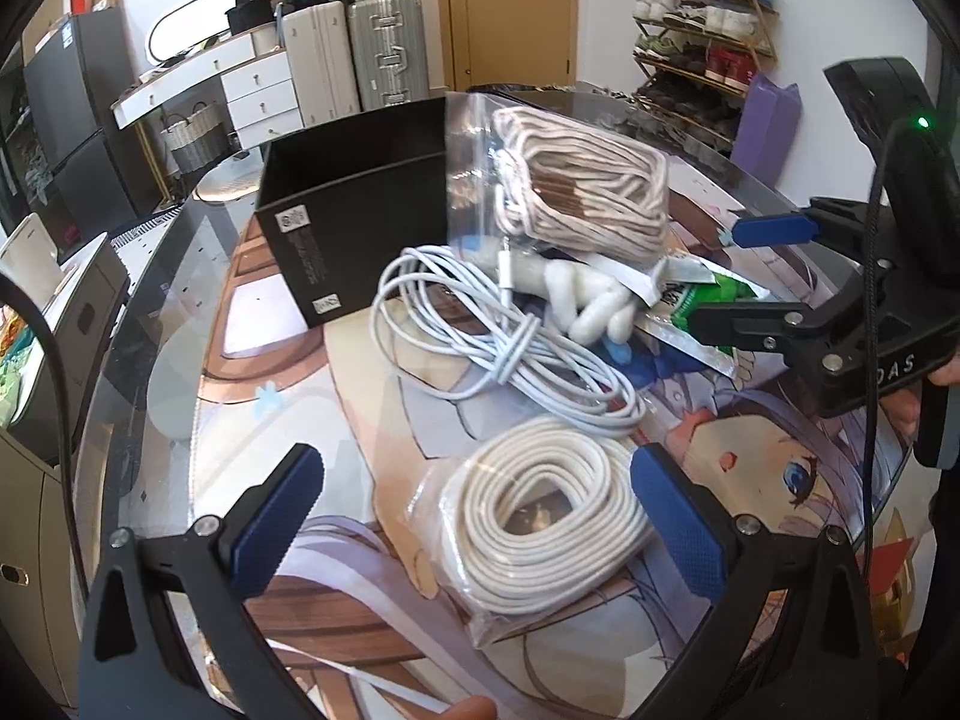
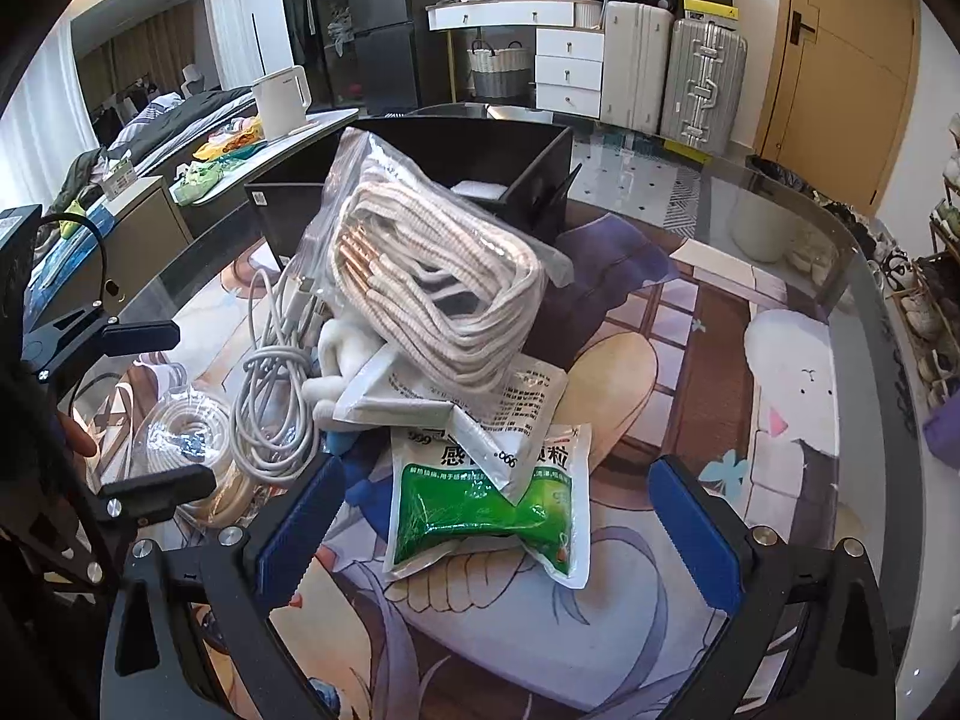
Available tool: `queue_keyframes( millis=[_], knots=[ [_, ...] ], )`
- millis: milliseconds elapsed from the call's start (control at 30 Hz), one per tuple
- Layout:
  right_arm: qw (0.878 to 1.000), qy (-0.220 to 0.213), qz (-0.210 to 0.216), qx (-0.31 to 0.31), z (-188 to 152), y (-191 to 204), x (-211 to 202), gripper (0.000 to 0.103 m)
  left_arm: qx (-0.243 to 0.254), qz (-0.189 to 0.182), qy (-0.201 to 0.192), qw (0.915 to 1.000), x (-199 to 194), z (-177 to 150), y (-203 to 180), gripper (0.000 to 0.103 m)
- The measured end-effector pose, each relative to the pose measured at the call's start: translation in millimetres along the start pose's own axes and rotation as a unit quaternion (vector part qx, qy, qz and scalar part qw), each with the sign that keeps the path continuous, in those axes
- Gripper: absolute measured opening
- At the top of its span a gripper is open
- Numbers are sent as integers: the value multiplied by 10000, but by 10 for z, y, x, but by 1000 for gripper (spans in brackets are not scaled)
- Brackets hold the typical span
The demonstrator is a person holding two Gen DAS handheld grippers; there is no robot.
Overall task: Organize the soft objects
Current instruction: 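Move left tool to the bagged white rope coil while right tool approaches the green packet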
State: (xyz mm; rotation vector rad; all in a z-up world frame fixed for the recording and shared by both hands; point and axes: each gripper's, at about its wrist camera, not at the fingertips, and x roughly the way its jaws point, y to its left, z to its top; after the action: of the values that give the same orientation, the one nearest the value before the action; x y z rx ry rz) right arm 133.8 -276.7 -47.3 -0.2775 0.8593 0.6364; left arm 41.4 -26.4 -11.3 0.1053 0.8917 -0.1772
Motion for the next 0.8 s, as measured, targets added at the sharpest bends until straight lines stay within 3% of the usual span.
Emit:
queue_keyframes(
  millis=[533, 800],
  knots=[
    [9996, 273, 53, 49, -52, 15, 170, 102, 109, -116, 124, 9998, 72, -16, -143, 103],
    [9996, 294, 27, -4, -85, 12, 197, 94, 30, -253, 228, 9994, 124, -24, -88, 103]
  ],
)
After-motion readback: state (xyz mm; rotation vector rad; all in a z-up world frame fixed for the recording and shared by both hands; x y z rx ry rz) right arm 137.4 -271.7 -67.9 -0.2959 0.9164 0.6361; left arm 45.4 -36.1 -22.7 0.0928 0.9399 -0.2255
